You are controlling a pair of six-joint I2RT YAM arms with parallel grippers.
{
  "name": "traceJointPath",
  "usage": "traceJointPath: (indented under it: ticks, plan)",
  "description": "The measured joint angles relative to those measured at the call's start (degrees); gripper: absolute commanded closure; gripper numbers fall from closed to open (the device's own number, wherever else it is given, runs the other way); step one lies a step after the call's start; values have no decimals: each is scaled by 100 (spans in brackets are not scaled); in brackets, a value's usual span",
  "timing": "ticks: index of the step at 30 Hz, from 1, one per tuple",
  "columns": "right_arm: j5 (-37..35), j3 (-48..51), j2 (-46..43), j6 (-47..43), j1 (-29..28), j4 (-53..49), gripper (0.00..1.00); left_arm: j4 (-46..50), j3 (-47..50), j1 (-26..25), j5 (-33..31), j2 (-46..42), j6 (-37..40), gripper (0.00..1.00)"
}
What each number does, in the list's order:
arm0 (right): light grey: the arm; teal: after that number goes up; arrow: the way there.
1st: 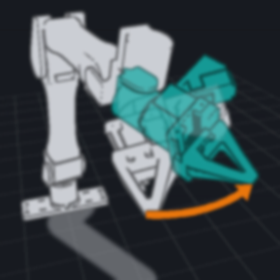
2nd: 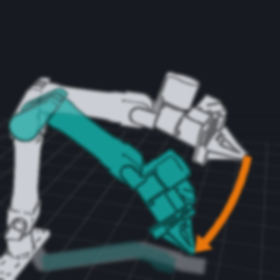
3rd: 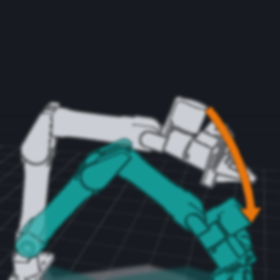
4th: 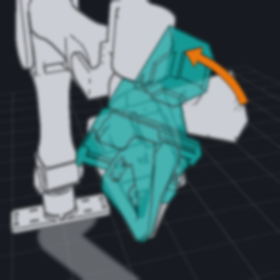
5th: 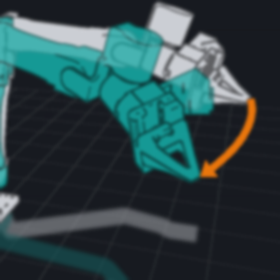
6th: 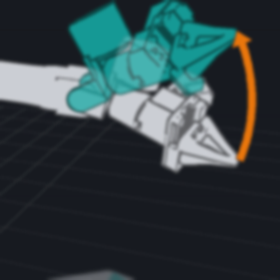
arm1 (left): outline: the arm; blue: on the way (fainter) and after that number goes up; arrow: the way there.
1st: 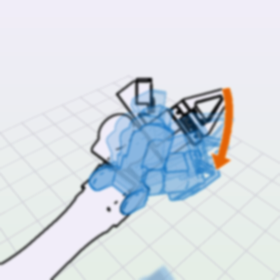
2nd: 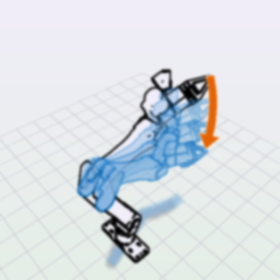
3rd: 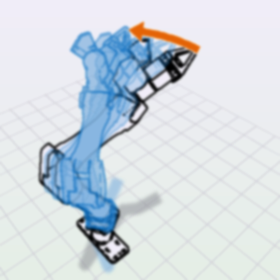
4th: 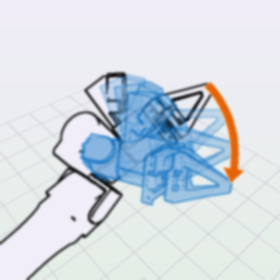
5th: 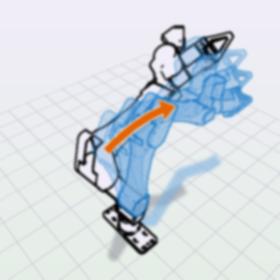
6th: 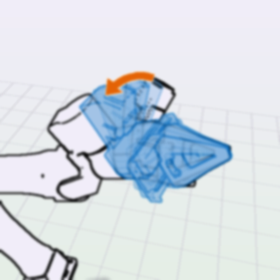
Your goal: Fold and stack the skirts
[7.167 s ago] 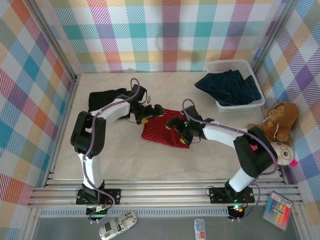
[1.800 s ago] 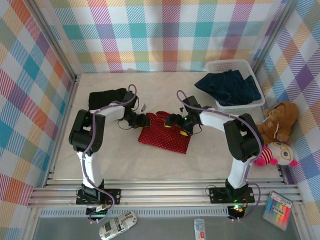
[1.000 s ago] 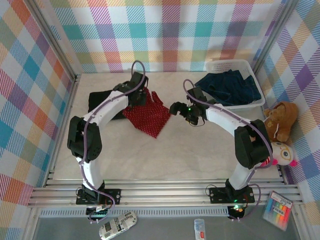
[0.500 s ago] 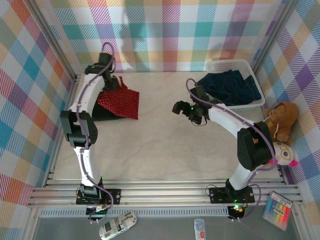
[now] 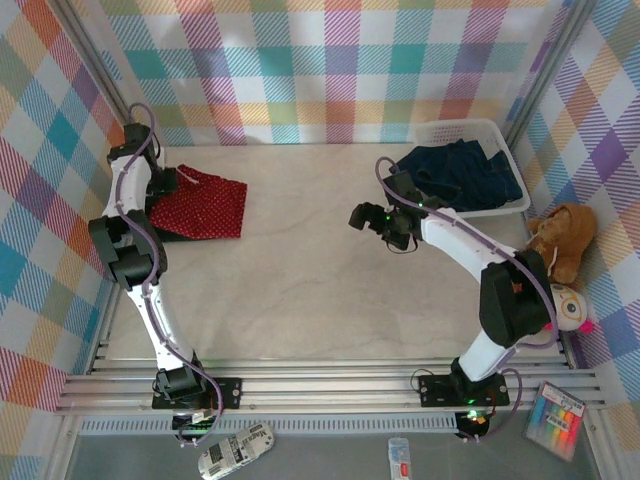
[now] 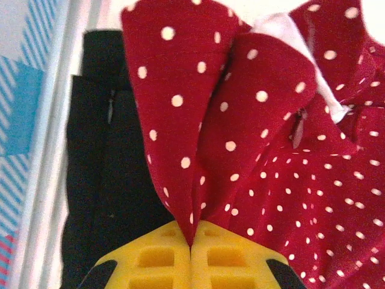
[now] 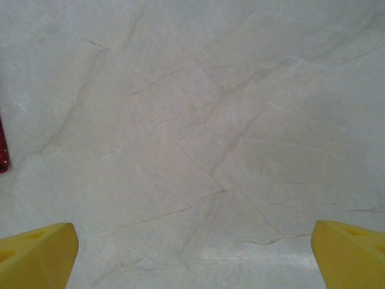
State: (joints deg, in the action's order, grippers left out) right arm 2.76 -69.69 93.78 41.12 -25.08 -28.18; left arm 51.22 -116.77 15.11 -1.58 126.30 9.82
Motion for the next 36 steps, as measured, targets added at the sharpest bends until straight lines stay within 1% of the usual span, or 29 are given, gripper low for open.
traceJointPath:
  ticks: [3, 7, 12, 15, 23, 27, 29, 36]
  plan:
    - [-133, 33, -140, -2, 0, -13, 1, -59, 114, -63, 157, -31, -179, 100]
    - [-251, 37, -162, -24, 15, -28, 1, -15, 186, -358, 133, -297, -365, 100]
    - [-376, 76, -203, -129, 42, -63, 1, 306, -197, -680, 107, -557, -424, 100]
    - [-411, 146, -286, -149, 55, -68, 1, 514, -407, -732, 68, -693, -404, 100]
    - [-452, 201, -400, -173, 103, -66, 1, 1226, -1307, -507, 140, -706, -127, 100]
    - [-472, 258, -404, -173, 111, -70, 1, 1460, -1617, -348, 415, -623, 39, 100]
    - [-472, 262, -404, -173, 111, -70, 1, 1493, -1631, -223, 522, -531, 125, 100]
    - [-474, 262, -407, -216, 111, -129, 1, 1305, -1447, 181, 448, 87, 457, 100]
